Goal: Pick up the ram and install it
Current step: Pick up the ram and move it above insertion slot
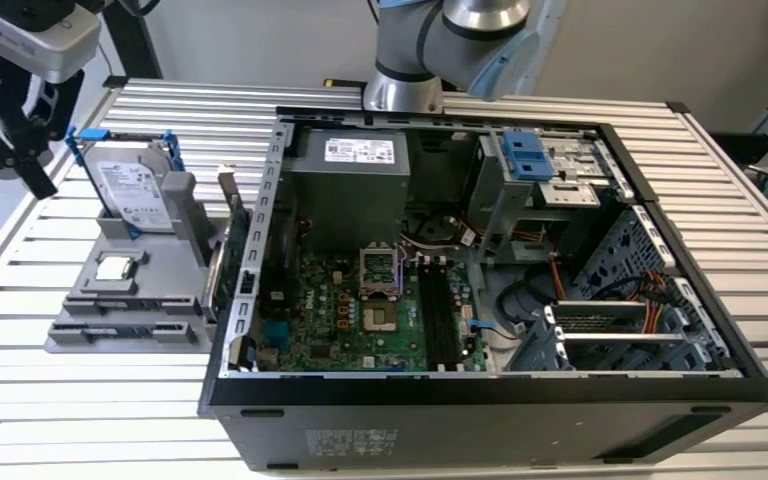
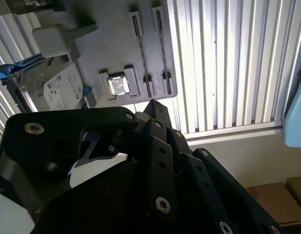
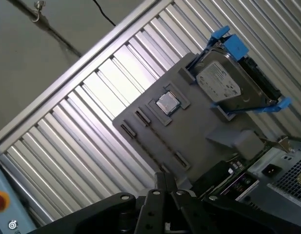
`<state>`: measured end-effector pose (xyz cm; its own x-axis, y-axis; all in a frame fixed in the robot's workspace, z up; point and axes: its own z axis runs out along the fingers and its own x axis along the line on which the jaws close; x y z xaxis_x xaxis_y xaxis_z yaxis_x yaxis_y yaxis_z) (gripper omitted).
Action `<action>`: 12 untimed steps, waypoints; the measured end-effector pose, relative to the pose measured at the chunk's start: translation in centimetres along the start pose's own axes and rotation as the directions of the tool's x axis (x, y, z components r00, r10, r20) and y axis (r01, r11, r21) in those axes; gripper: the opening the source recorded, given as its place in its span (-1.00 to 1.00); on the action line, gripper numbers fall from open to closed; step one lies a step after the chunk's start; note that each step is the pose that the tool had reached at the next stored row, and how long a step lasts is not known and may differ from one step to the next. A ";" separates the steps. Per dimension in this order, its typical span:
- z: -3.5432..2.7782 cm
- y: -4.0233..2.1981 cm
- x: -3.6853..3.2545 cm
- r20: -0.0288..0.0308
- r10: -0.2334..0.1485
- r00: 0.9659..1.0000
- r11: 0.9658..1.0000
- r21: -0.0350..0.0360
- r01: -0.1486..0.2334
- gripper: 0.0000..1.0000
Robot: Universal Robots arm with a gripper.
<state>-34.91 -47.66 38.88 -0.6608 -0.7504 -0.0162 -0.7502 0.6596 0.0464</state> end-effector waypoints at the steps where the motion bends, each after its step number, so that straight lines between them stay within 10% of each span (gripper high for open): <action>1: 0.00 0.00 0.00 -0.001 -0.013 1.000 1.000 0.000 0.013 -1.00; 12: 0.00 0.00 0.00 -0.007 -0.151 0.988 0.988 -0.003 0.151 -1.00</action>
<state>-34.91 -47.67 38.88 -0.5395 -0.8419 -0.0162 -0.8415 0.5383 0.0463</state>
